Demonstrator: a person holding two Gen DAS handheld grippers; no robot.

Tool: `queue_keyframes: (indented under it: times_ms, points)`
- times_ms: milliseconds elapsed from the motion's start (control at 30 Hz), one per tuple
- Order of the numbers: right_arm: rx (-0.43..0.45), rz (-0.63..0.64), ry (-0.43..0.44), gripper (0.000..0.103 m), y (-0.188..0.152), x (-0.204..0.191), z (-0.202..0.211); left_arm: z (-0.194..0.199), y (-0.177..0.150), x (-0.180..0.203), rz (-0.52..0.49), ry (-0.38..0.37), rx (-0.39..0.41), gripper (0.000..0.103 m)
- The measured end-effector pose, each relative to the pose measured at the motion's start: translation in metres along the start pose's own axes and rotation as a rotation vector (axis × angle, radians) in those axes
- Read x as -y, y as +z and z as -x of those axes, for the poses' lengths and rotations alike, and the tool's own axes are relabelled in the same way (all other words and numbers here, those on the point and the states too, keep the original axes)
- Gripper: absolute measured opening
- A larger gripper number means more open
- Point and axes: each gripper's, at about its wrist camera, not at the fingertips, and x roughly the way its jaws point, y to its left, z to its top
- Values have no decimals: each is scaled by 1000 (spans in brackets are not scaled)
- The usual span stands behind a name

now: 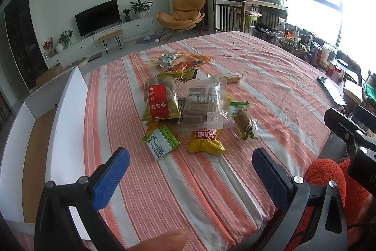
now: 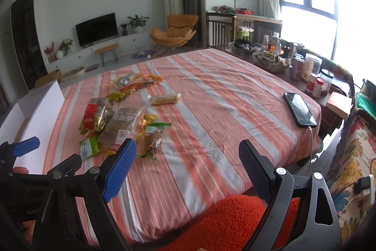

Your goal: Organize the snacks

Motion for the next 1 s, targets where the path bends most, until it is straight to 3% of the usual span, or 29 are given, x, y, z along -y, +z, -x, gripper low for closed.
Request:
queue_keyframes:
  times_ms: [1000]
  points:
    - [-18, -44, -17, 91, -3, 9, -6, -6, -8, -4, -1, 4, -11, 103]
